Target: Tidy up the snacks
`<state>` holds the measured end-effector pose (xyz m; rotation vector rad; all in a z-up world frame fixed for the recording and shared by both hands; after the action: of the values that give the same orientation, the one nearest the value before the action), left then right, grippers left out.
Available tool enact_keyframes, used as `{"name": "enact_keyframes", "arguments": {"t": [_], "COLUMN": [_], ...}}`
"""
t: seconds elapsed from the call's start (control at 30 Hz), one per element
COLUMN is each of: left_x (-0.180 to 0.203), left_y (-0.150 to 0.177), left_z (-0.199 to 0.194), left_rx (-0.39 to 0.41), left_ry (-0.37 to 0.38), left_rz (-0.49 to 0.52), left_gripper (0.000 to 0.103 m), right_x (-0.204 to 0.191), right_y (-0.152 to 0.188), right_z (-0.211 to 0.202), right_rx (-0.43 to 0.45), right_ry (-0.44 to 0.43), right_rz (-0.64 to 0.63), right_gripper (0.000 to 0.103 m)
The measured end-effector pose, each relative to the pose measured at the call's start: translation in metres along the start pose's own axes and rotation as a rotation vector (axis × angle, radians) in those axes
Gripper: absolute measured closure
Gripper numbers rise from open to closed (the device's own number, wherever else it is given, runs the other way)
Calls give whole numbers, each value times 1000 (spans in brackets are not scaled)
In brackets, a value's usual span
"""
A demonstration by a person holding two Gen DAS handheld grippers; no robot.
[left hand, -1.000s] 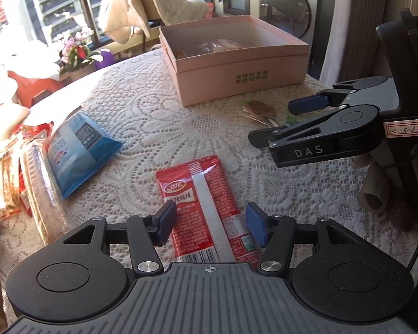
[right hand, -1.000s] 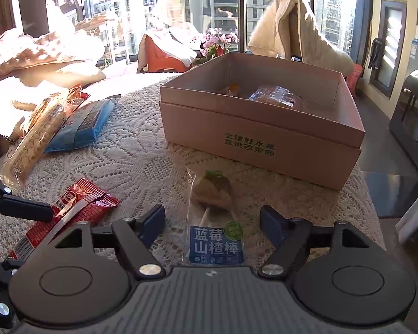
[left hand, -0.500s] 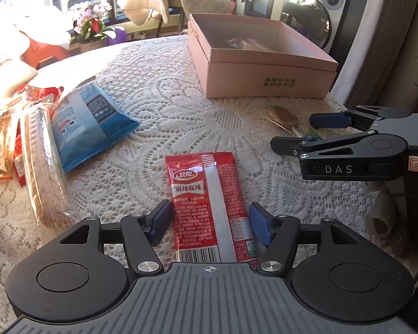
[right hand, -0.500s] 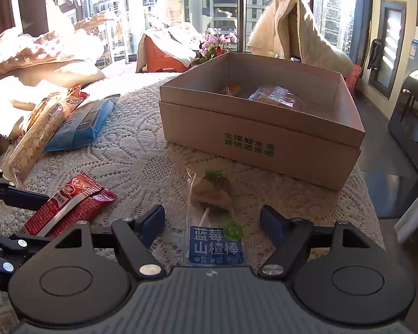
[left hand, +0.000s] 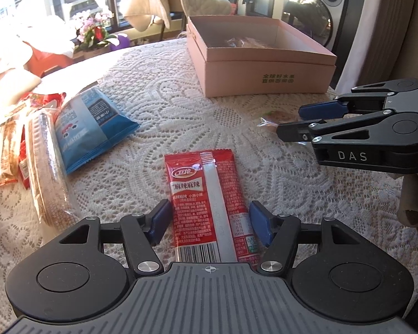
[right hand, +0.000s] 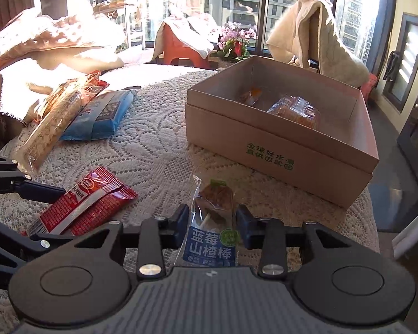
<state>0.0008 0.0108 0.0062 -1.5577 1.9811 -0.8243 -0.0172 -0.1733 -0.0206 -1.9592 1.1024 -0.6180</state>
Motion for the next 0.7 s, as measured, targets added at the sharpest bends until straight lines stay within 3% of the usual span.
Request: {"name": "enact_keyframes", "arguments": {"t": [0.07, 0.1, 0.33, 0.37, 0.4, 0.43, 0.5, 0.7], "left_x": [1, 1, 3, 3, 3, 3, 3, 3], "left_y": [1, 2, 4, 5, 6, 7, 9, 11], "left_z": [-1, -1, -3, -3, -4, -5, -6, -7], "left_rx": [6, 8, 26, 28, 31, 35, 45, 61], "left_ry": [-8, -8, -17, -17, -17, -17, -18, -23], "left_rz": [-1, -5, -7, -9, -10, -8, -11, -22], "left_gripper": [36, 36, 37, 37, 37, 37, 37, 37], "right_x": [-2, -3, 8, 9, 10, 11, 13, 14], "right_y": [-2, -3, -9, -8, -8, -7, -5, -4], "right_z": [-13, -18, -43, -44, -42, -40, -35, -1], "right_rx": [19, 20, 52, 48, 42, 36, 31, -14], "right_ry": [-16, -27, -38, -38, -37, -37, -36, -26], "right_rz": [-13, -14, -8, -5, -1, 8, 28, 76], "right_gripper": [74, 88, 89, 87, 76, 59, 43, 43]}}
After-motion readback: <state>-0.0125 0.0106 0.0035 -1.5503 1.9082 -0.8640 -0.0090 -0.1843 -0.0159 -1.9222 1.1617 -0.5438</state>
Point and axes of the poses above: each gripper's, at about its wrist camera, not at the fingertips, and z roughly the way its jaws point, x to its right, y to its underside, the point moved 1 cm from there along z, roughly the way its jaws point, and after that the axes turned 7 degrees about x, right-handed, at the moved point
